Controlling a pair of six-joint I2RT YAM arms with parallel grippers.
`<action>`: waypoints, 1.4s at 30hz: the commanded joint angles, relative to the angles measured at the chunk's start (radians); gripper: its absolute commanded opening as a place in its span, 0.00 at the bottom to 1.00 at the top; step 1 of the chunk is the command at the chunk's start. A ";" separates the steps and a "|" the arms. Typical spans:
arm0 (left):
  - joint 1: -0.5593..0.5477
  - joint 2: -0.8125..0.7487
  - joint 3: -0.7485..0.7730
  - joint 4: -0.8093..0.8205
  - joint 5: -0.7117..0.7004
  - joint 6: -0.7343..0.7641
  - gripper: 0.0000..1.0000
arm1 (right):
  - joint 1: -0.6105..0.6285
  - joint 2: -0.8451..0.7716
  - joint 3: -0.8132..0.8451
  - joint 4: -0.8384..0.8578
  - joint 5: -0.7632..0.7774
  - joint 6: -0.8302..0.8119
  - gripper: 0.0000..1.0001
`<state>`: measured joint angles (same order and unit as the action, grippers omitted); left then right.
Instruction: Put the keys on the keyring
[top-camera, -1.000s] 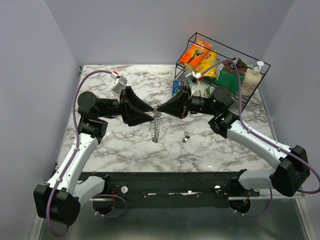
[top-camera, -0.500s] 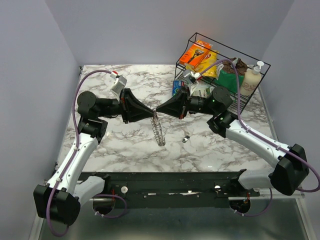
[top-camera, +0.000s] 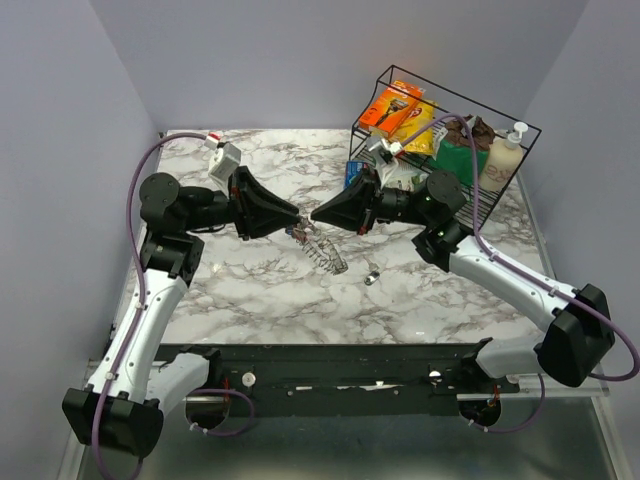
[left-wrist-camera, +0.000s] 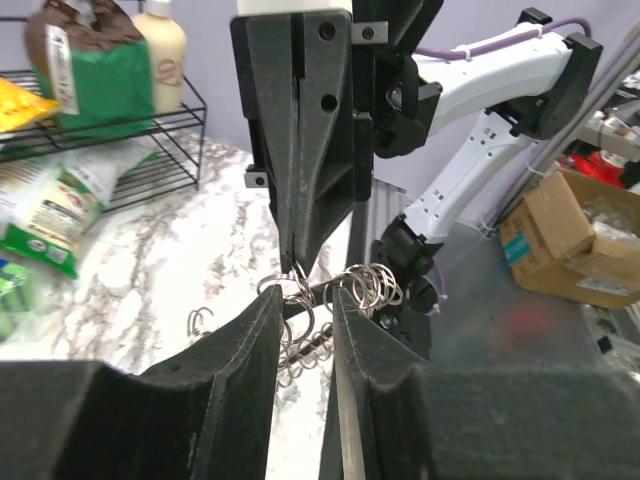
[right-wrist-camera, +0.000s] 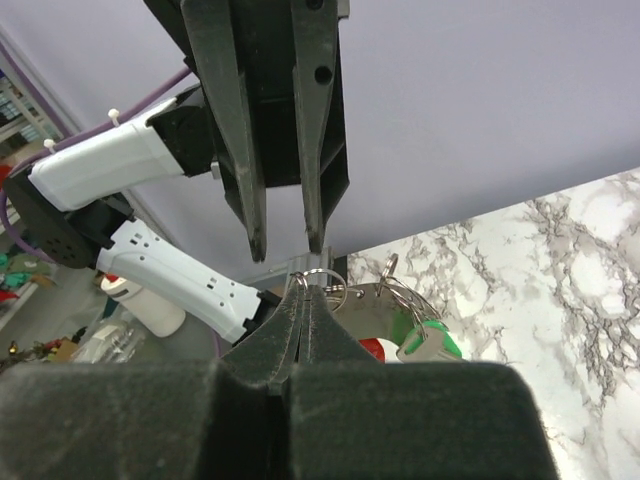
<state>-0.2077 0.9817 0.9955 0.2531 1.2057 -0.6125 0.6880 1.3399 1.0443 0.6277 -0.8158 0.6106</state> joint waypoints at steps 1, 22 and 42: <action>0.036 -0.031 0.043 -0.035 -0.038 0.039 0.42 | 0.004 0.025 0.037 0.075 -0.092 0.003 0.01; 0.036 0.097 0.187 -0.242 0.023 0.164 0.00 | 0.004 0.050 0.140 -0.146 -0.102 -0.117 0.01; 0.036 0.041 -0.001 -0.187 0.100 0.134 0.21 | 0.004 0.107 0.028 -0.029 -0.091 -0.068 0.01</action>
<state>-0.1677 1.0542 1.0229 -0.0582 1.2171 -0.3981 0.6880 1.4548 1.0683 0.4873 -0.8768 0.5224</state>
